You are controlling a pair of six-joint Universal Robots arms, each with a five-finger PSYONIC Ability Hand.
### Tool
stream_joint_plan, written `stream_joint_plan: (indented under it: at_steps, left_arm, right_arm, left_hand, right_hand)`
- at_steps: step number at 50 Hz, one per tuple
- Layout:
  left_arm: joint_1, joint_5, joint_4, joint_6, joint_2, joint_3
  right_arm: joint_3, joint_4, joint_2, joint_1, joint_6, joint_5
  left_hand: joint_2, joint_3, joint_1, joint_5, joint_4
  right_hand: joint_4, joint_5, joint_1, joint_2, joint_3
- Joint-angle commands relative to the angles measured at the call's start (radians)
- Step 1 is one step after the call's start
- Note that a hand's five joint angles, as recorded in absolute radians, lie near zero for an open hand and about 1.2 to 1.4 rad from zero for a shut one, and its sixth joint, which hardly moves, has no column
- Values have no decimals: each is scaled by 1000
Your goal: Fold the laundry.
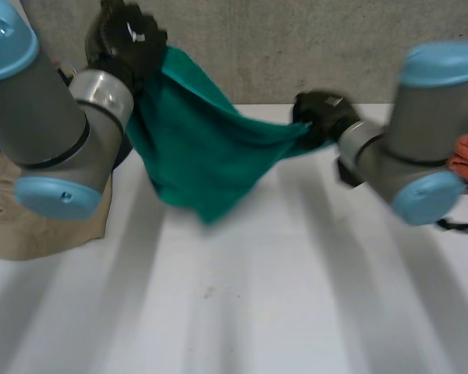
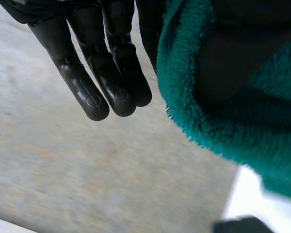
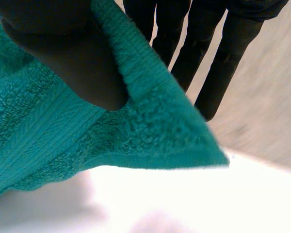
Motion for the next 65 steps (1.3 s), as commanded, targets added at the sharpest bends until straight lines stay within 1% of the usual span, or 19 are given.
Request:
stream_joint_plan:
  at_steps: [1,4,7,11,12,16,19,24,30,34,38,41,43,46,51,58,61,63,65]
  left_arm:
    - [-6,40,-135,-40,-25,-33]
    - [-5,51,-141,-51,-62,-1]
    - [5,53,-91,-57,-129,91]
    - [20,33,80,-72,-201,247]
    - [20,24,163,-83,-224,299]
    - [15,-25,334,-108,-251,395]
    - [3,-64,361,-109,-248,404]
    - [-31,-127,286,-117,-211,293]
    - [-55,-141,187,-137,-179,84]
    - [-89,-153,126,-195,-169,-68]
    - [-133,-151,60,-289,-159,-183]
    - [-163,-128,-9,-373,-146,-235]
    - [-166,-119,-56,-408,-134,-243]
    - [-144,-118,-118,-410,-105,-233]
    - [-54,-104,-286,-375,-39,-190]
    - [101,-20,-317,-381,-10,-153]
    - [173,100,-299,-387,-31,-147]
    - [222,241,-275,-385,-80,-121]
    - [238,302,-270,-385,-111,-96]
  right_arm:
    - [195,-104,-216,-55,-486,-11]
    - [202,-148,-213,-55,-497,14]
    - [179,-269,-178,-49,-487,33]
    - [104,-507,-79,-43,-474,46]
    - [82,-564,-58,-41,-476,58]
    - [-8,-865,40,-29,-486,142]
    - [-30,-950,62,-26,-496,170]
    - [5,-881,54,-29,-496,164]
    - [139,-742,11,-35,-462,139]
    - [248,-649,7,-39,-477,106]
    - [332,-570,16,-55,-540,87]
    - [384,-530,30,-72,-600,84]
    - [406,-524,36,-85,-631,86]
    - [423,-524,34,-102,-652,83]
    - [432,-518,19,-124,-640,84]
    - [449,-504,-7,-127,-594,83]
    - [455,-491,-18,-124,-576,72]
    - [458,-474,-32,-122,-563,54]
    - [458,-463,-41,-121,-559,46]
  left_hand:
    - [199,204,223,253,195]
    - [199,204,223,253,195]
    - [199,204,223,253,195]
    - [199,204,223,253,195]
    - [199,204,223,253,195]
    - [199,204,223,253,195]
    - [199,204,223,253,195]
    - [199,204,223,253,195]
    - [158,164,182,213,154]
    - [29,35,54,84,25]
    - [-282,-276,-257,-227,-286]
    - [-850,-845,-826,-796,-855]
    - [-1022,-1016,-997,-967,-1026]
    - [-1023,-1017,-999,-968,-1027]
    - [-1023,-1017,-999,-968,-1027]
    - [-999,-993,-975,-944,-1003]
    - [-841,-835,-816,-786,-845]
    - [-665,-659,-641,-610,-669]
    - [-582,-577,-558,-528,-586]
  right_hand:
    - [201,207,246,213,212]
    - [201,207,246,213,212]
    - [201,207,246,213,212]
    - [201,207,246,213,212]
    - [201,207,246,213,212]
    - [201,207,246,213,212]
    - [201,207,246,213,212]
    - [201,207,246,213,212]
    - [201,207,246,213,212]
    - [201,207,246,213,212]
    - [201,207,246,213,212]
    - [201,207,246,213,212]
    - [201,207,246,213,212]
    - [201,207,246,213,212]
    - [201,207,246,213,212]
    - [201,207,246,213,212]
    - [201,207,246,213,212]
    - [201,207,246,213,212]
    - [201,207,246,213,212]
